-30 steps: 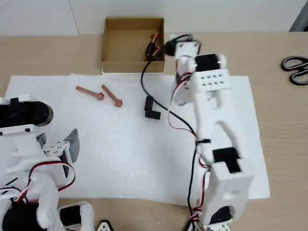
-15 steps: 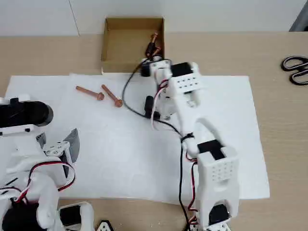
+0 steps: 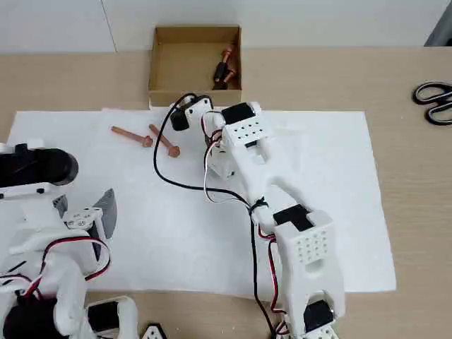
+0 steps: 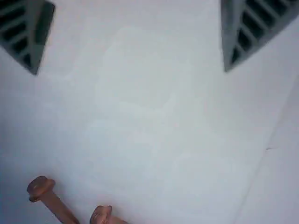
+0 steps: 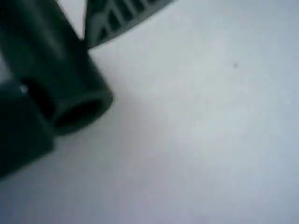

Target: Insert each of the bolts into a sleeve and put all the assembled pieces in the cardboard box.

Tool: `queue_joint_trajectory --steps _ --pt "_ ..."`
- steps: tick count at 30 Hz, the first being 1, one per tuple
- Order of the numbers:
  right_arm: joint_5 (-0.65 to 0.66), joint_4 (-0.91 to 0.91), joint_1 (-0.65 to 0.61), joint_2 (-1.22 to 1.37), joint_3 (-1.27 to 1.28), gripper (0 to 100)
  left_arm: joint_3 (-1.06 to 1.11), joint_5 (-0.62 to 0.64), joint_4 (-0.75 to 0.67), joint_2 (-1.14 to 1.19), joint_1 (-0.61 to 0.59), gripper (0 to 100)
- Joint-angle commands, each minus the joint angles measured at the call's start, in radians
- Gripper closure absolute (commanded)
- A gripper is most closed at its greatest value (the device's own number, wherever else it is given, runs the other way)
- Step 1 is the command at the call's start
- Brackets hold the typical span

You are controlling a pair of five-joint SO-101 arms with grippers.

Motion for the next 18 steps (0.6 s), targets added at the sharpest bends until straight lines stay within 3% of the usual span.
queue_joint_trajectory --steps 1,18 --pt "0.009 -0.042 -0.002 0.005 -0.031 72.6 -0.002 -0.008 0.002 -0.006 -0.005 76" --pt "0.009 -0.124 -0.071 0.038 -0.031 72.9 0.019 -0.009 -0.011 -0.006 -0.002 76"
